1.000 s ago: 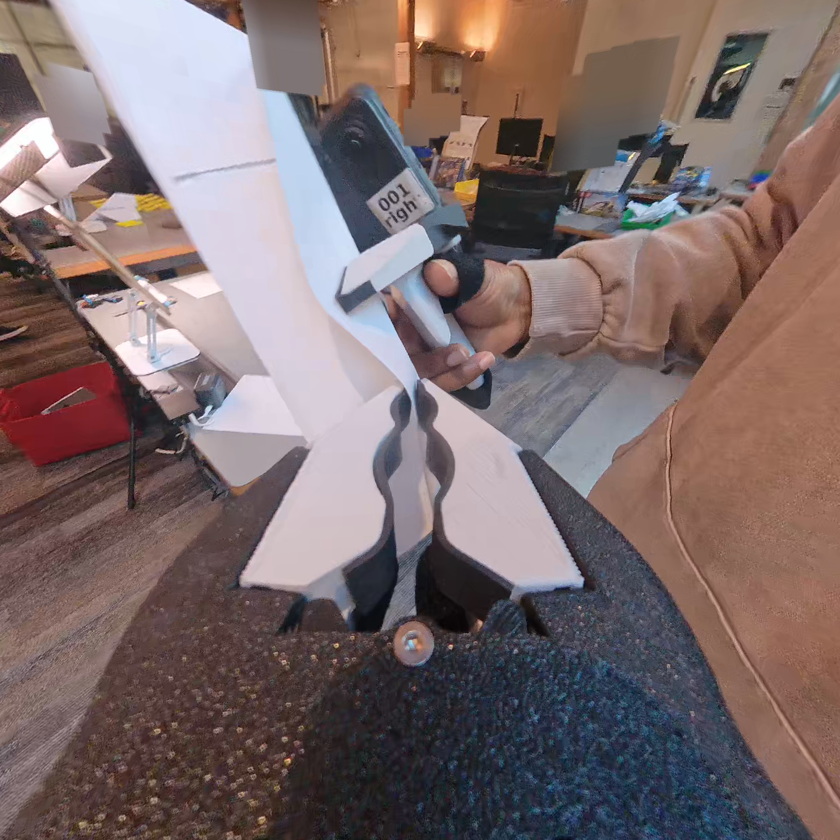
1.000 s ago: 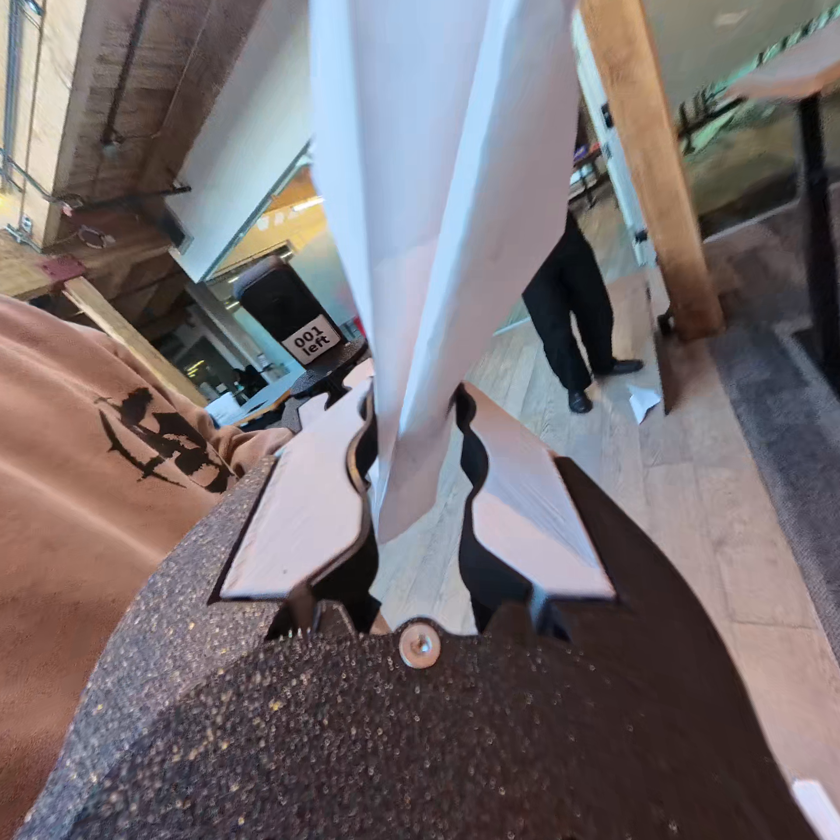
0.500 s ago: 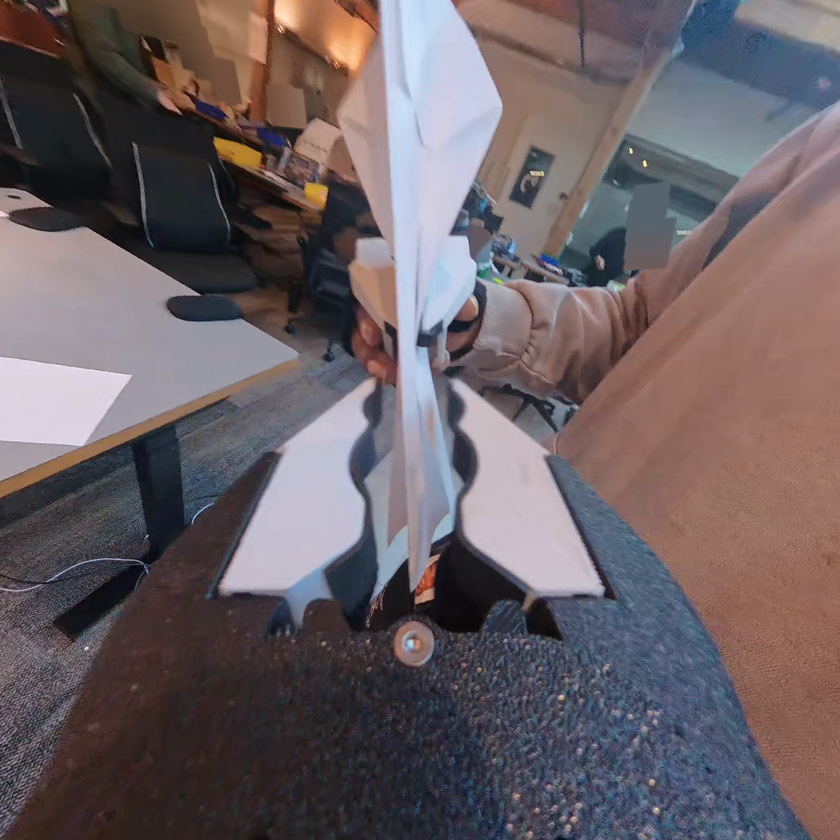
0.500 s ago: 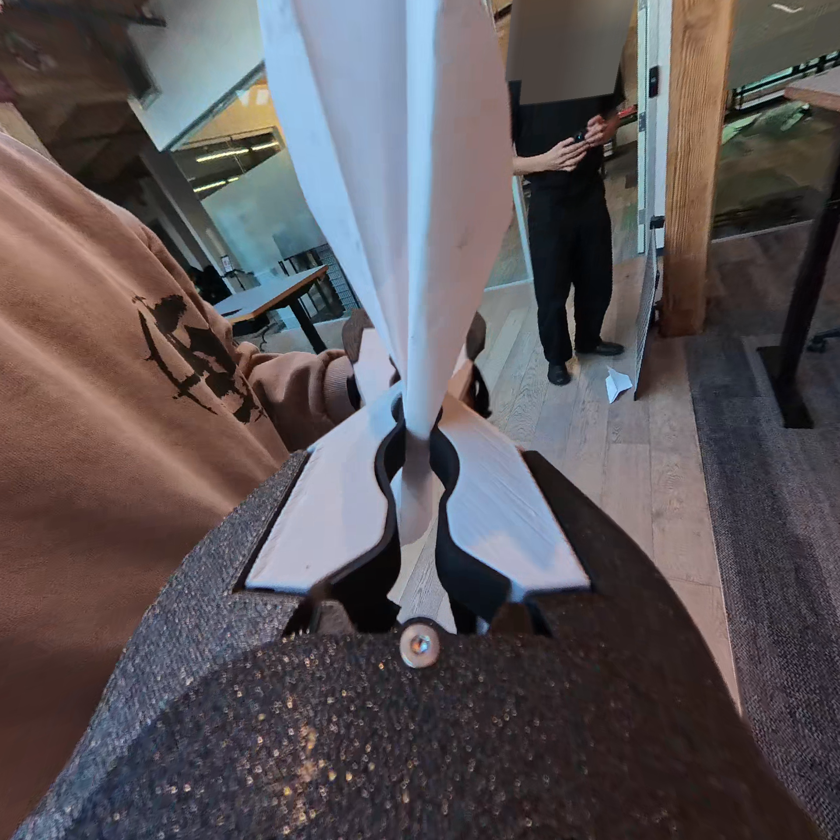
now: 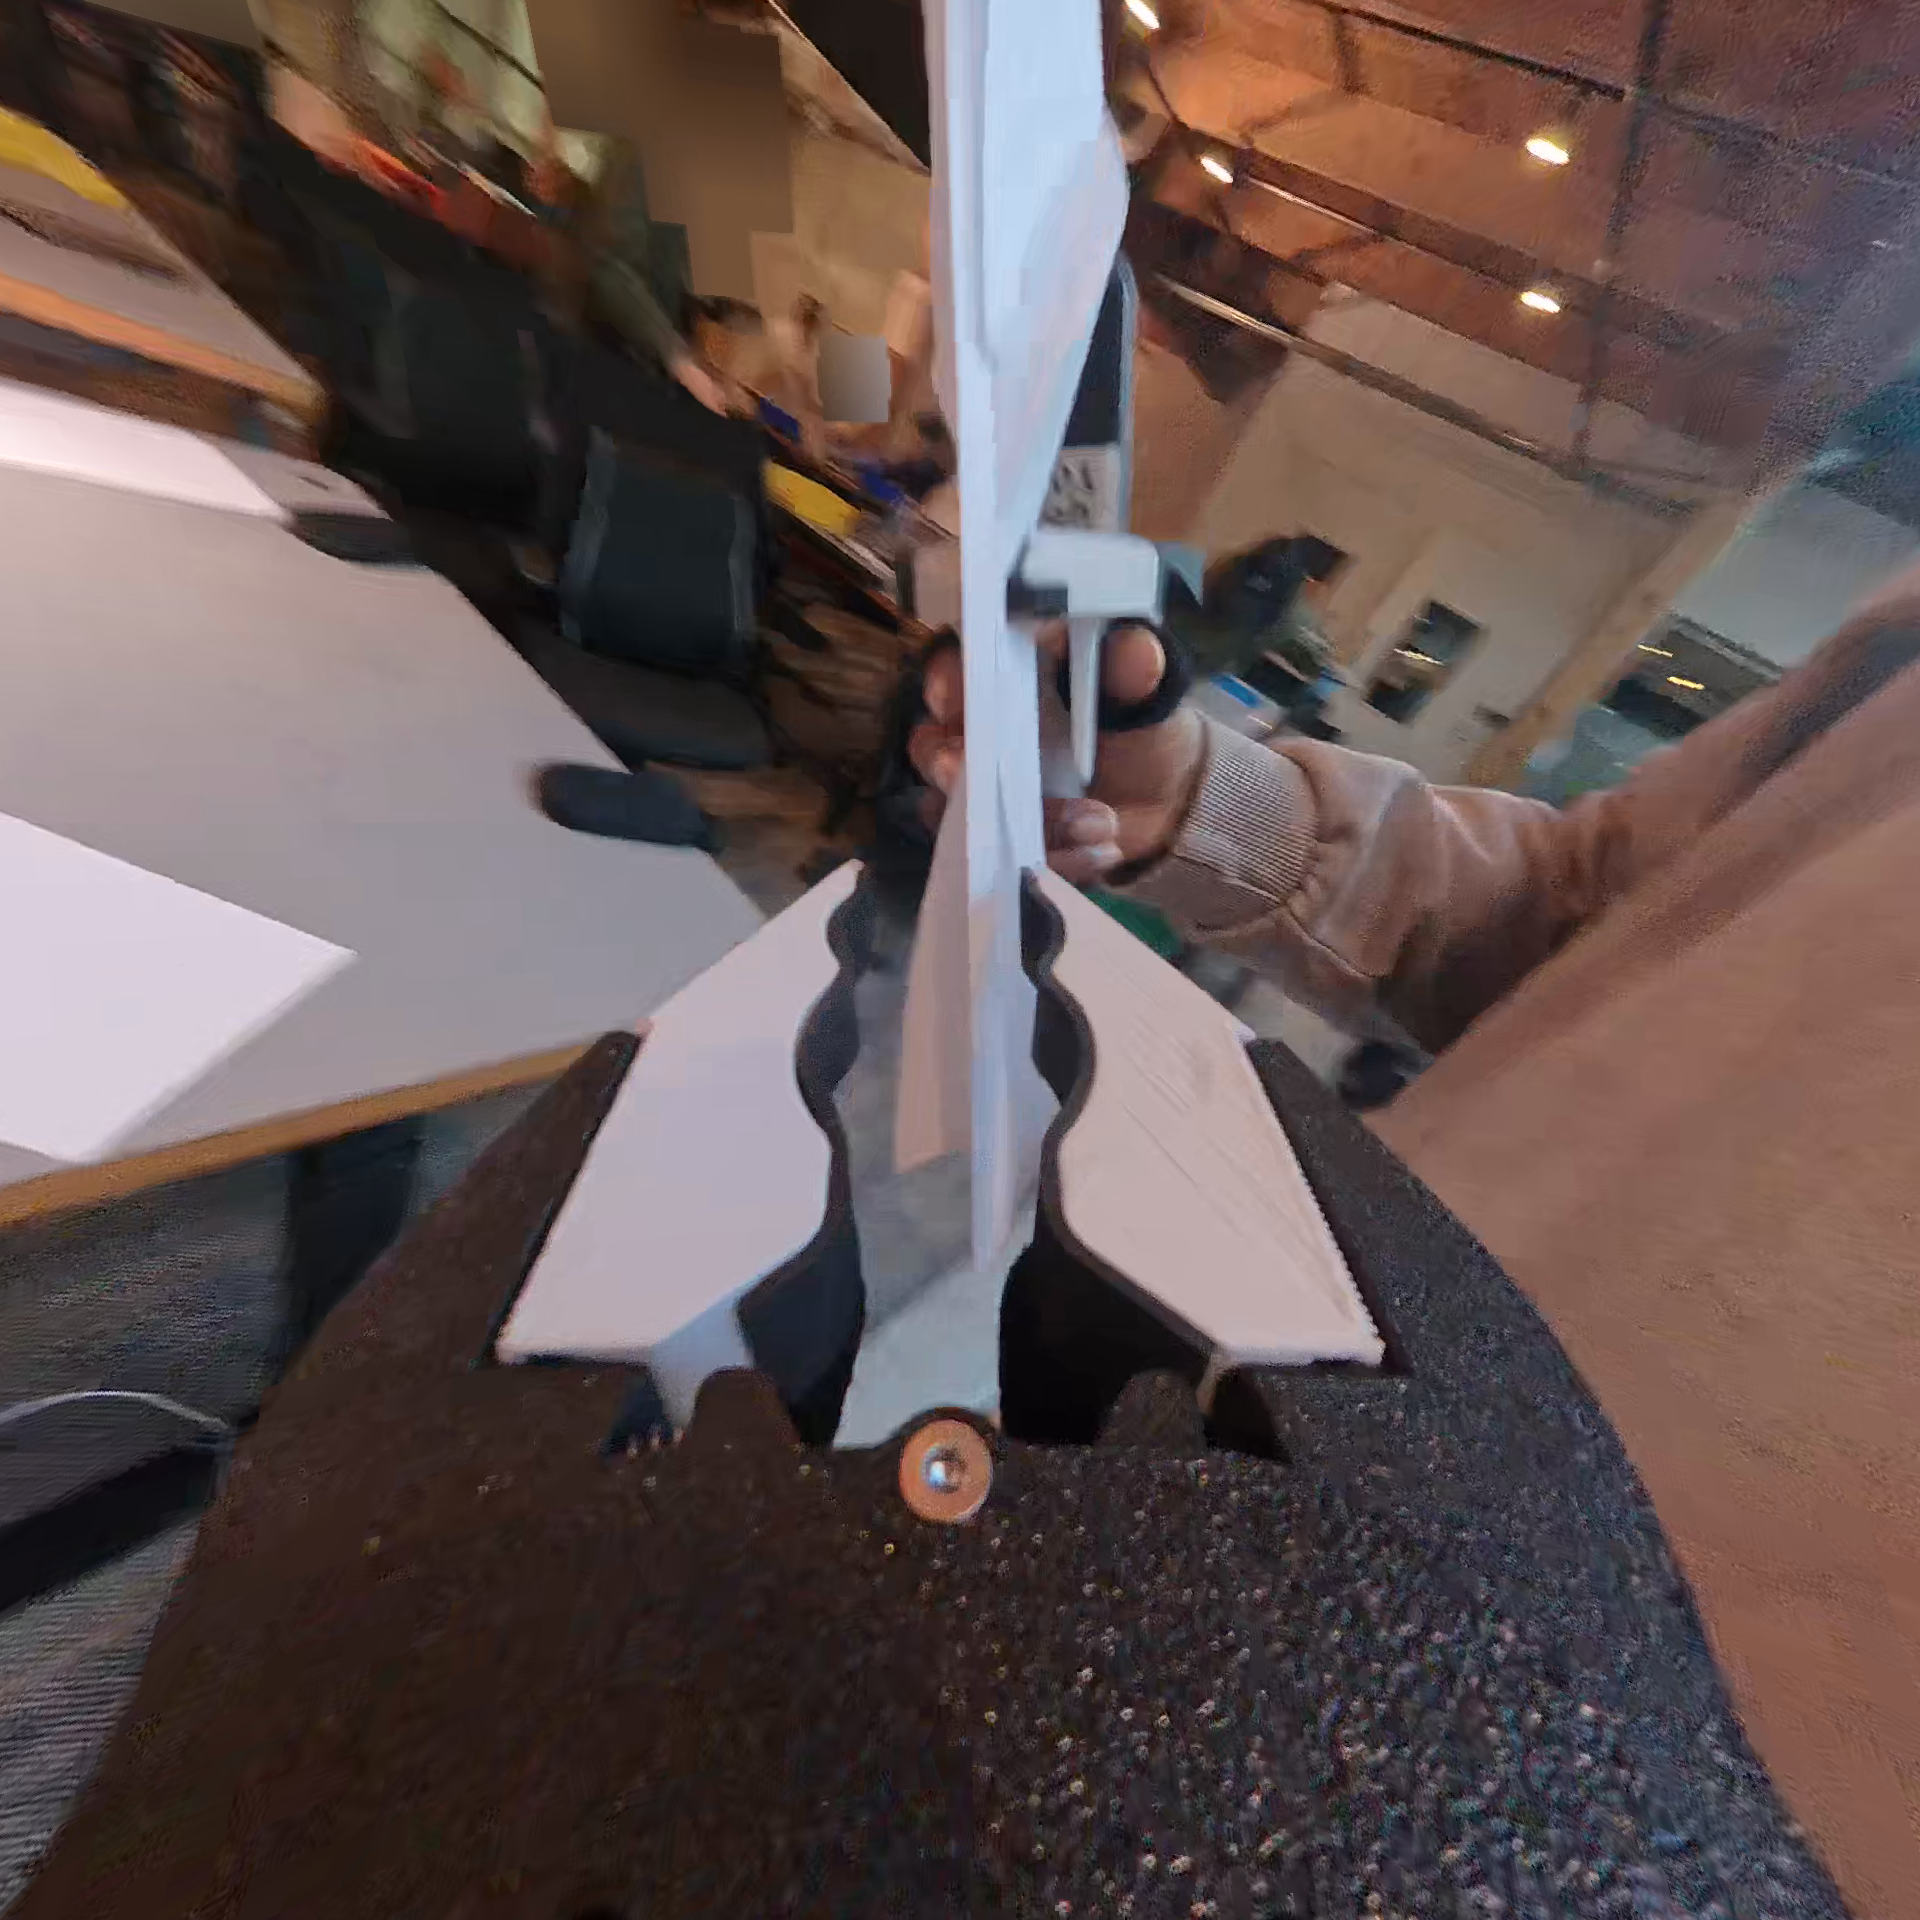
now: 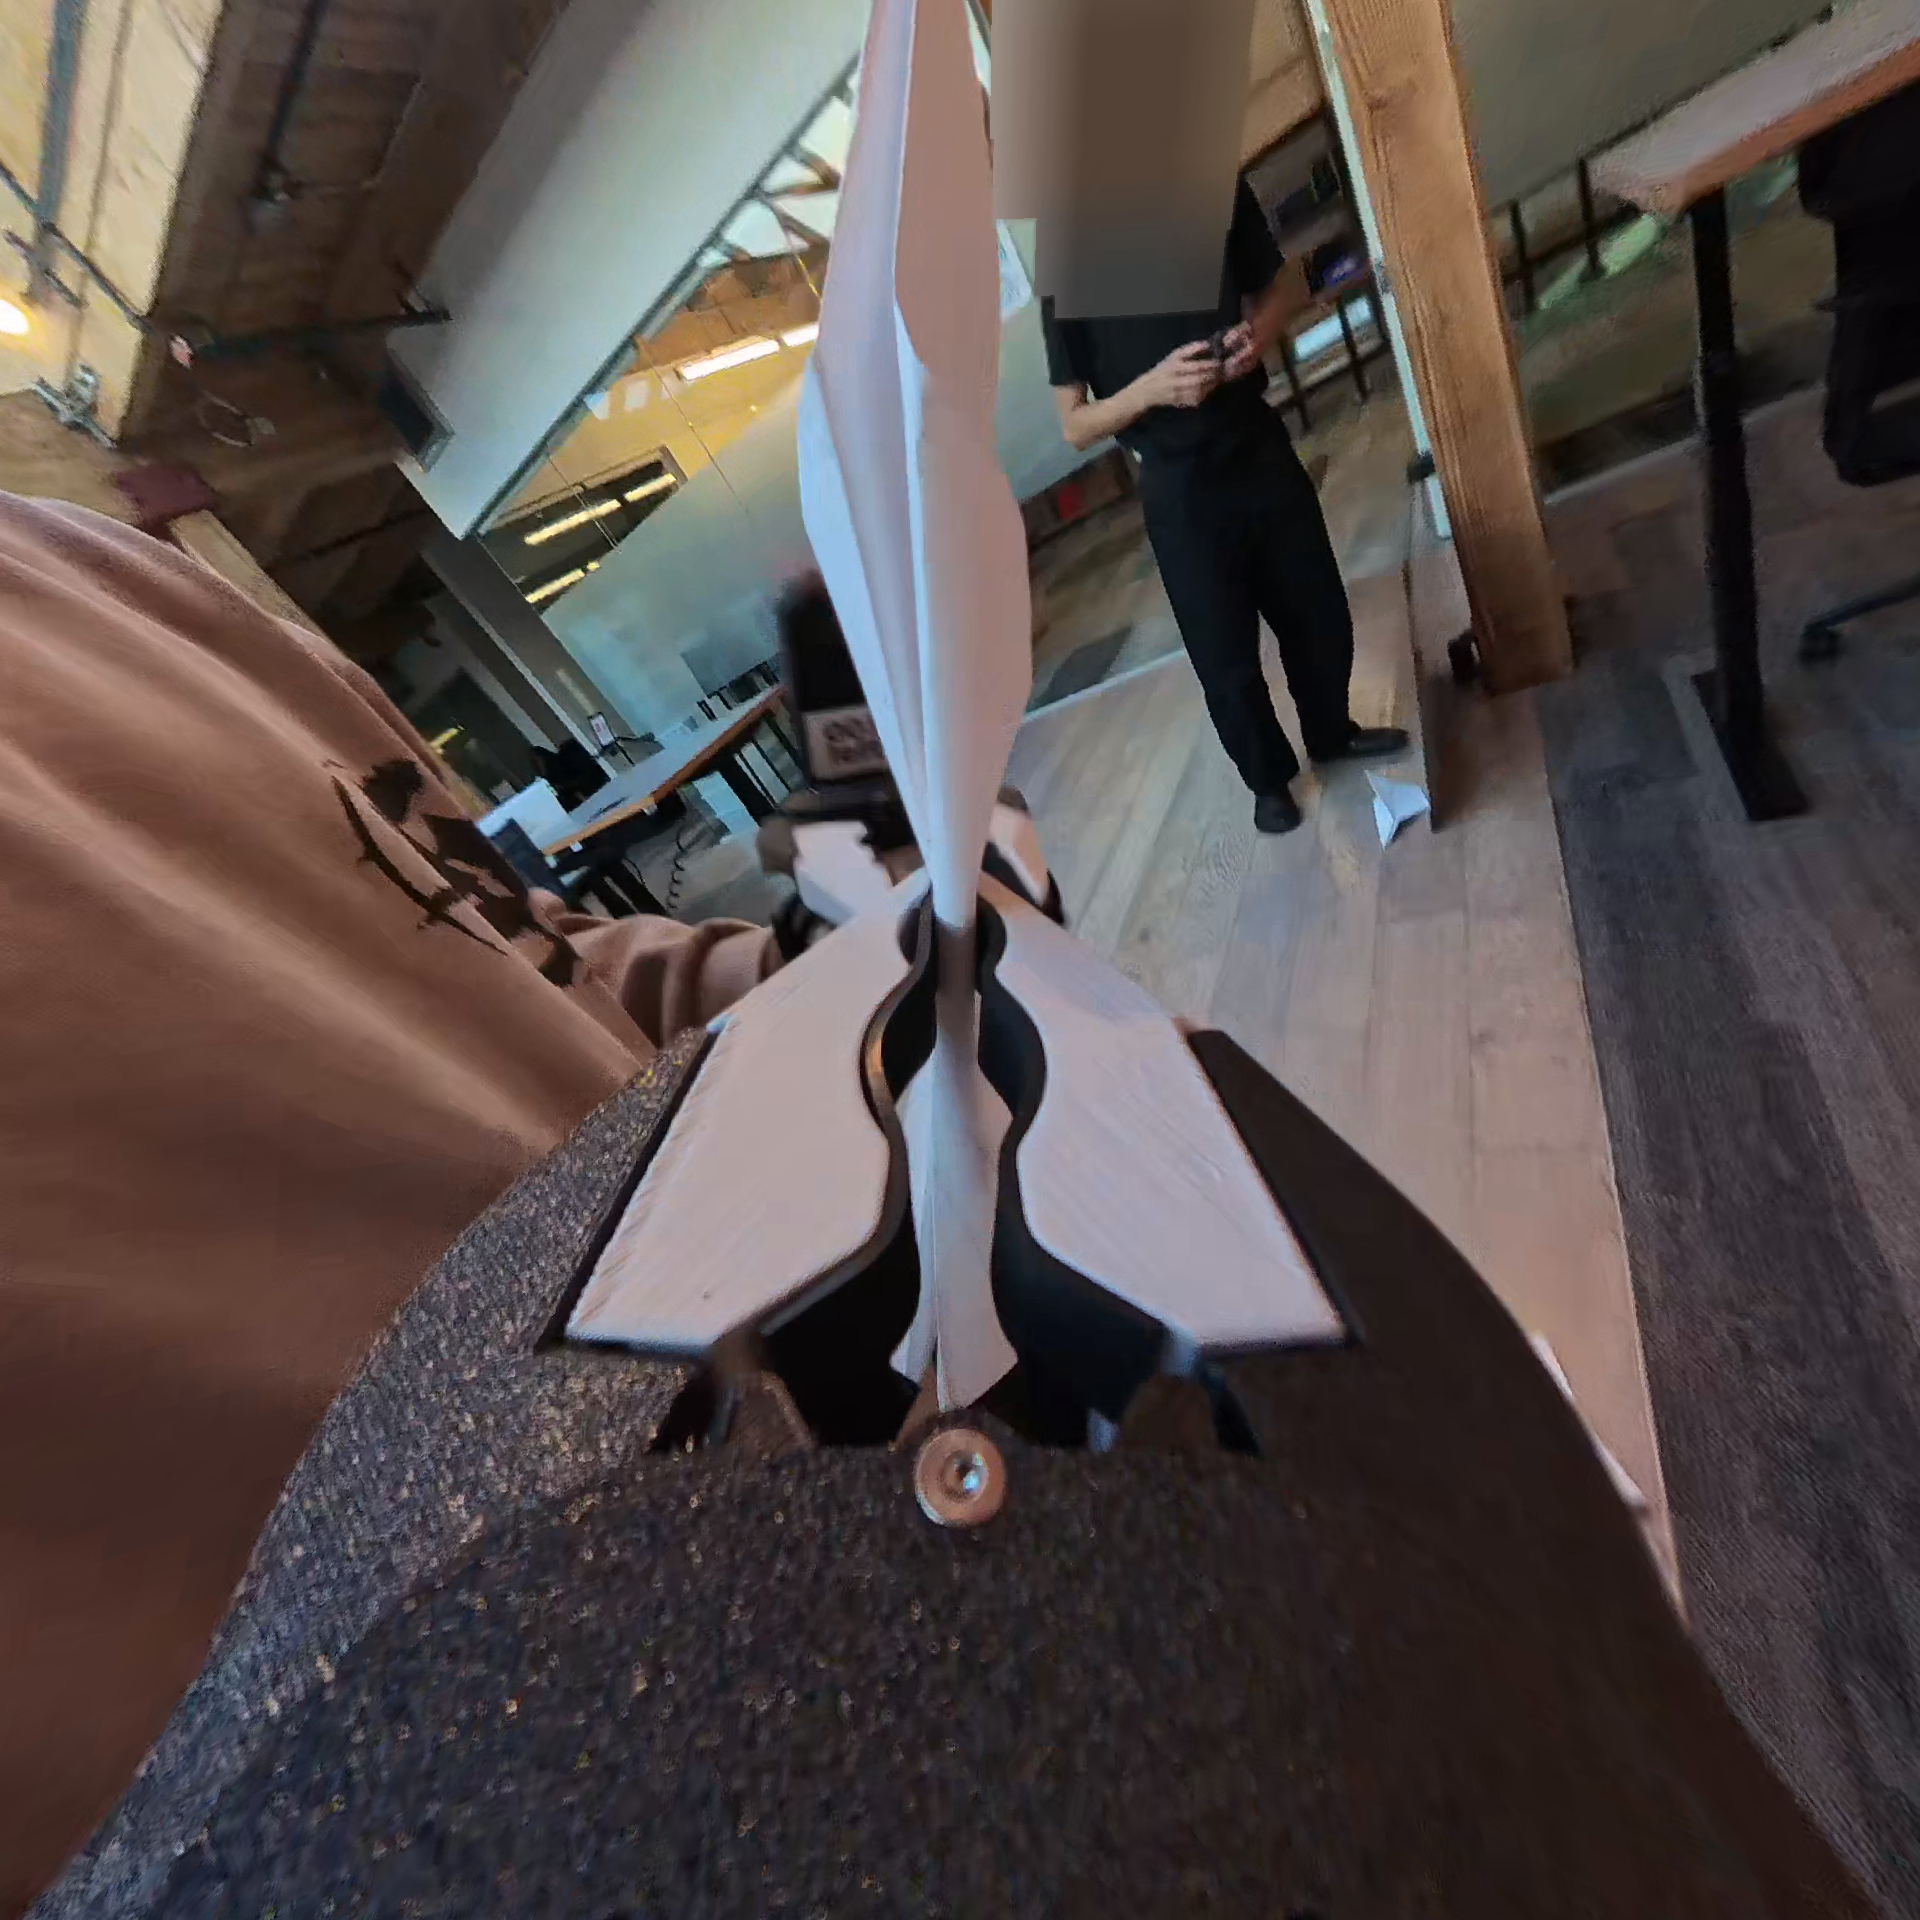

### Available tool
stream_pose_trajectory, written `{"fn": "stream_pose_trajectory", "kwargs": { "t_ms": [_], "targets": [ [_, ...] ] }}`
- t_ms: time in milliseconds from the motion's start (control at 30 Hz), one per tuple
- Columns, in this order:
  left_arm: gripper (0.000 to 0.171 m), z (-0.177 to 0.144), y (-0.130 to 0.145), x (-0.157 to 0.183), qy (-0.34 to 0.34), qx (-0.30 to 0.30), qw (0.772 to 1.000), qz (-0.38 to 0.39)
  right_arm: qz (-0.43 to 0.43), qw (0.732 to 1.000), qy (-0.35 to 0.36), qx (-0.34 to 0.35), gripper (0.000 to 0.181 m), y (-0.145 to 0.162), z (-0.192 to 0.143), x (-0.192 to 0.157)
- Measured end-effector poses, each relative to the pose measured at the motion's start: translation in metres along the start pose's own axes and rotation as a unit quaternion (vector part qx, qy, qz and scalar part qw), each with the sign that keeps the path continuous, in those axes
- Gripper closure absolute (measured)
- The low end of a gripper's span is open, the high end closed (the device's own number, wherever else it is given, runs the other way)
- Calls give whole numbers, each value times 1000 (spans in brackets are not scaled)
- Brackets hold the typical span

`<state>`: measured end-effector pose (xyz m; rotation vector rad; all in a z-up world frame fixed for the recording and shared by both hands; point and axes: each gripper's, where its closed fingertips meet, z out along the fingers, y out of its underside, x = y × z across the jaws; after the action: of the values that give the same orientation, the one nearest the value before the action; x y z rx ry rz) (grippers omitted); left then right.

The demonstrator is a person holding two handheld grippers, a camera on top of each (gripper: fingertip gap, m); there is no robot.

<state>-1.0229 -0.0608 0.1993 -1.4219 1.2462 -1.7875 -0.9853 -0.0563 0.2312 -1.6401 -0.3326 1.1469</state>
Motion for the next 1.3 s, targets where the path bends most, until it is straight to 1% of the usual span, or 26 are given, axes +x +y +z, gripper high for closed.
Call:
{"fn": "stream_pose_trajectory", "kwargs": {
  "t_ms": [33,67,100,133,200,233,300,367,400,467,533,600,667,733,800,867,900,967,1000,1100,1133,1200,1267,1300],
  "targets": [
    [136,1,-14,-18,-65,35,997,33,6,1000,14,-21,181,2,-22,23],
    [129,-3,-29,-34,-128,66,987,71,15,999,34,-40,181,3,-45,49],
    [126,-9,-42,-49,-180,83,975,102,24,997,55,-58,181,4,-67,77],
    [122,-14,-52,-63,-222,87,964,119,30,993,77,-83,181,8,-89,107],
    [108,-25,-65,-94,-289,84,944,135,47,982,126,-131,181,19,-134,171],
    [106,-30,-70,-109,-314,88,935,139,60,976,147,-152,181,26,-155,202],
    [107,-35,-75,-140,-349,96,922,136,90,960,174,-201,181,43,-193,259],
    [111,-32,-76,-174,-365,101,916,134,124,938,197,-256,181,64,-228,307],
    [114,-28,-77,-190,-372,104,913,133,145,931,199,-269,181,71,-242,327],
    [114,-16,-87,-213,-380,108,909,132,180,919,193,-293,181,82,-264,362],
    [113,-10,-102,-227,-411,115,894,135,194,905,200,-321,181,94,-284,397],
    [103,-5,-111,-234,-446,115,879,125,203,893,208,-345,180,104,-298,430],
    [99,2,-107,-237,-482,102,862,121,198,881,205,-378,180,118,-311,463],
    [97,8,-92,-238,-521,86,841,118,196,871,189,-409,179,135,-323,495],
    [97,15,-69,-236,-560,78,818,101,202,860,173,-435,177,153,-334,523],
    [97,25,-48,-226,-595,83,796,76,187,852,179,-455,176,163,-347,549],
    [97,30,-38,-221,-608,87,787,61,176,852,192,-454,172,163,-351,561],
    [97,41,-20,-209,-621,93,778,30,134,854,233,-446,155,154,-360,585],
    [97,44,-12,-205,-629,90,772,20,108,854,256,-440,145,144,-366,597],
    [97,39,7,-195,-651,86,755,0,19,851,319,-417,119,101,-383,620],
    [97,35,12,-192,-656,87,750,-5,-9,846,333,-416,112,86,-386,622],
    [97,20,25,-189,-670,85,738,-11,-86,839,348,-409,108,55,-381,614],
    [97,-1,43,-188,-684,81,725,-20,-150,838,339,-401,103,34,-357,587],
    [97,-13,56,-189,-690,77,719,-28,-168,847,323,-387,103,28,-336,566]
  ]
}}
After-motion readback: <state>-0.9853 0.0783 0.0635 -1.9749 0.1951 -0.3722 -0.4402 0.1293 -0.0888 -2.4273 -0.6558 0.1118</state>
